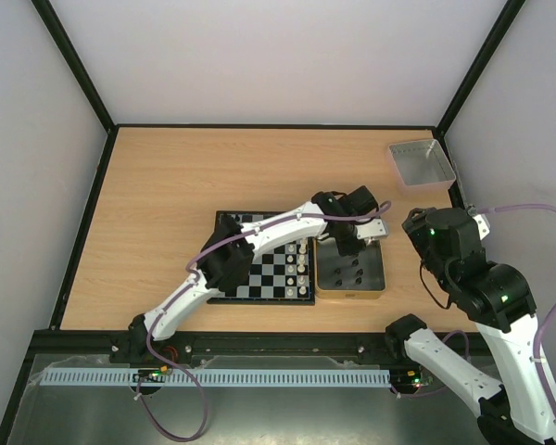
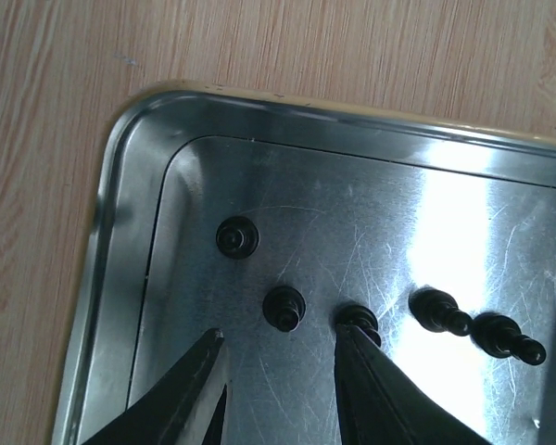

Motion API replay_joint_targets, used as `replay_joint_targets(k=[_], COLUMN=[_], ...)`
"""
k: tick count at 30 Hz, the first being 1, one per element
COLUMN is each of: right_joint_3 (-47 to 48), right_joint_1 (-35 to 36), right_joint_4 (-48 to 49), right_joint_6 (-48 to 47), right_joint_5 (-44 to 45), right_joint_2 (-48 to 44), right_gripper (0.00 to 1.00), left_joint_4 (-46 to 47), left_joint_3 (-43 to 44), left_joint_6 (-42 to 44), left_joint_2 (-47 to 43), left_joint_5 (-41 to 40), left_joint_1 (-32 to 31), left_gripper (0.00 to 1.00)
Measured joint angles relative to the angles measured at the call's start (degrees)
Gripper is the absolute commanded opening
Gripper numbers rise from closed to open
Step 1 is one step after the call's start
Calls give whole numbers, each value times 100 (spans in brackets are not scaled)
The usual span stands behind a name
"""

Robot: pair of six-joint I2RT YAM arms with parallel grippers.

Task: Set up the chess pieces on the board
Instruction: Pick up the chess piece from the storage box.

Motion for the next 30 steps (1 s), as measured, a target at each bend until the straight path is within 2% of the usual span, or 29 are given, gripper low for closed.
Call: replay_joint_targets(k=[17, 26, 30], right_joint_3=[0, -2, -50], right_joint_1=[0, 0, 0], right_joint_4=[-42, -39, -37], right_joint_6=[-92, -131, -151], right_joint_5=[2, 2, 0], right_joint_2=[-7, -4, -4], right_gripper=[67, 67, 67], left_joint_4=[-2, -13, -11], left_joint_3=[181, 181, 184], left_joint_6=[7, 50, 48], left_joint_2=[291, 496, 496], left_joint_5=[-7, -28, -28], left_joint_1=[-13, -13, -13], left_gripper=[29, 21, 23])
